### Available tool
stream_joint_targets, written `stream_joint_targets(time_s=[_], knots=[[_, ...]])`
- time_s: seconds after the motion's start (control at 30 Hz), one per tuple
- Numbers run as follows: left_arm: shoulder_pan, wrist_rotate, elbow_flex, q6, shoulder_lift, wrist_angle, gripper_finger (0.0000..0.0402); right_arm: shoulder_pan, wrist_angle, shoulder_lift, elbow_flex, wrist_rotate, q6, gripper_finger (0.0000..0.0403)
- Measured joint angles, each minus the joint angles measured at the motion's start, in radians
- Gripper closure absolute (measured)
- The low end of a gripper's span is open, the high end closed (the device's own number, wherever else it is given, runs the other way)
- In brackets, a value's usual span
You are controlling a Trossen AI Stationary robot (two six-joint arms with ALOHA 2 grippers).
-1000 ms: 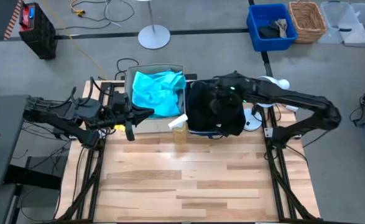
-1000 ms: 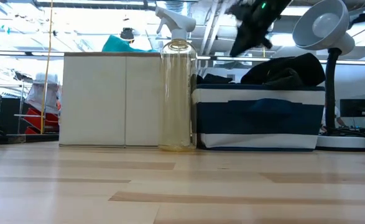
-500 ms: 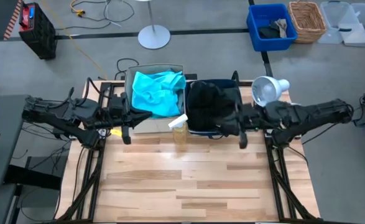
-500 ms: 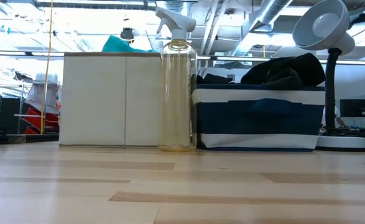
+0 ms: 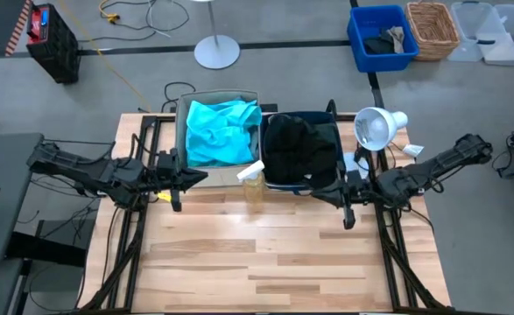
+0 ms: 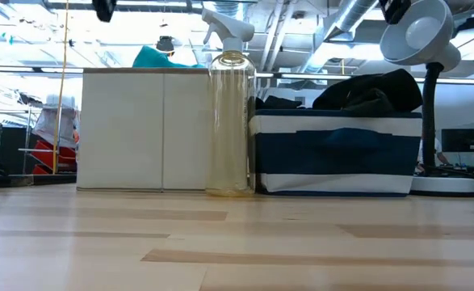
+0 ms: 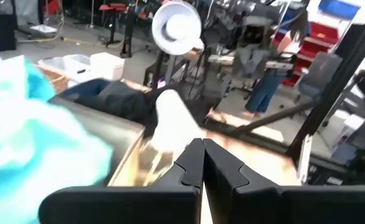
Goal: Sort clothes
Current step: Return to Home Position
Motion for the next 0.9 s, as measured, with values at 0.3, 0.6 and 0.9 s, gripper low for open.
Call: stream_joint_targets(time_s=[0.3, 0.6, 0.9], knots=[[0.046, 0.009, -0.272, -0.026, -0.314, -0.007, 0.0401, -0.053, 0.156, -0.083, -0.198, 0.02, -0.129, 0.0403], [0.06, 0.004, -0.362, 0.064, -0.437, -0.032, 0.0401, -0.189, 0.262, -0.25, -0.42, -0.204, -0.194, 0.0403], [0.09, 0.015, -0.362, 0.156, -0.474, -0.086, 0.0401, -0.22, 0.272, -0.496, -0.583, -0.245, -0.239, 0.0403]])
